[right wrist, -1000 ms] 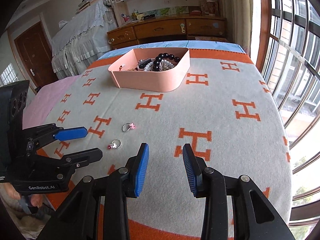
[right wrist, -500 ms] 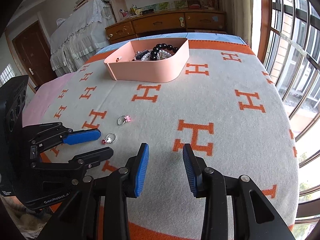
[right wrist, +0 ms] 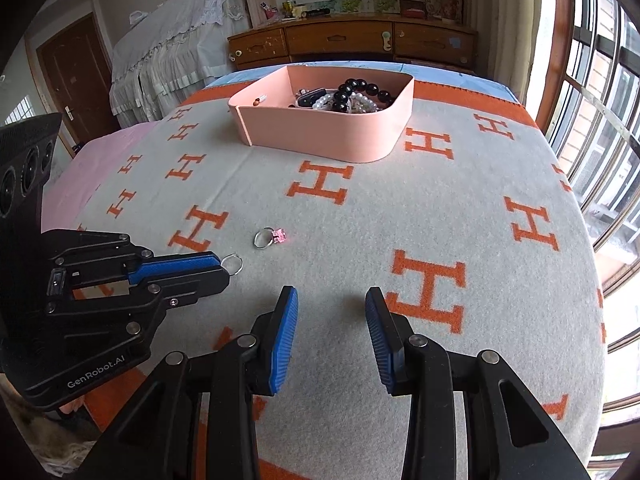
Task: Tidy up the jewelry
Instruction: 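Grasp the red-stone ring with the left gripper while the right grasps the pink-stone ring, then carry both rings into the pink tray and open both grippers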
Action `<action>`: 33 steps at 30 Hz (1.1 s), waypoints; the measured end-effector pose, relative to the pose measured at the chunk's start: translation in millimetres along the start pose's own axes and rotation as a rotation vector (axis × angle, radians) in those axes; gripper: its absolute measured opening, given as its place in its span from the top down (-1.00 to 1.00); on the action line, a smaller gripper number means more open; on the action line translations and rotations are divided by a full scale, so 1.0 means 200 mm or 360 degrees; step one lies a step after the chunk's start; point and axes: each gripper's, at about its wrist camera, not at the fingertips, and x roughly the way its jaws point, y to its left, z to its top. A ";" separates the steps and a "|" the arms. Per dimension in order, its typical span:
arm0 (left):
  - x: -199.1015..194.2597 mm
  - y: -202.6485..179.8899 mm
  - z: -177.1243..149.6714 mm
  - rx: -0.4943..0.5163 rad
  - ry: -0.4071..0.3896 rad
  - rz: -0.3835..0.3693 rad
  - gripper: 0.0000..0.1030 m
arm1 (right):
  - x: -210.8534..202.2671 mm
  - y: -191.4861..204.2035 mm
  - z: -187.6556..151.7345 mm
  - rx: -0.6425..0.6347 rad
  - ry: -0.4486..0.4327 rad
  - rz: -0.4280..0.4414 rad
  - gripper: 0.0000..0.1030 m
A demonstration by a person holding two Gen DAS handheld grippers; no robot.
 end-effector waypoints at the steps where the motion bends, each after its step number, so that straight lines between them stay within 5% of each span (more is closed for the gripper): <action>1: -0.01 0.01 0.00 -0.0011 -0.0005 0.0000 0.89 | 0.02 0.02 0.01 -0.0039 -0.0004 -0.0015 0.31; 13: -0.12 0.15 -0.02 -0.0145 -0.0081 -0.0020 0.89 | 0.16 0.20 0.18 -0.0413 -0.0006 0.0108 0.42; 16: -0.13 0.17 -0.02 -0.0168 -0.0085 -0.0021 0.89 | 0.17 0.21 0.19 -0.0416 0.0008 0.0119 0.60; 26: -0.21 0.18 0.03 -0.0245 -0.0119 -0.0036 0.89 | 0.14 0.15 0.17 -0.0301 0.0031 0.0144 0.61; 33: -0.36 0.25 0.24 -0.0323 -0.0196 -0.0037 0.89 | -0.04 0.12 0.28 -0.0206 -0.0018 0.0192 0.61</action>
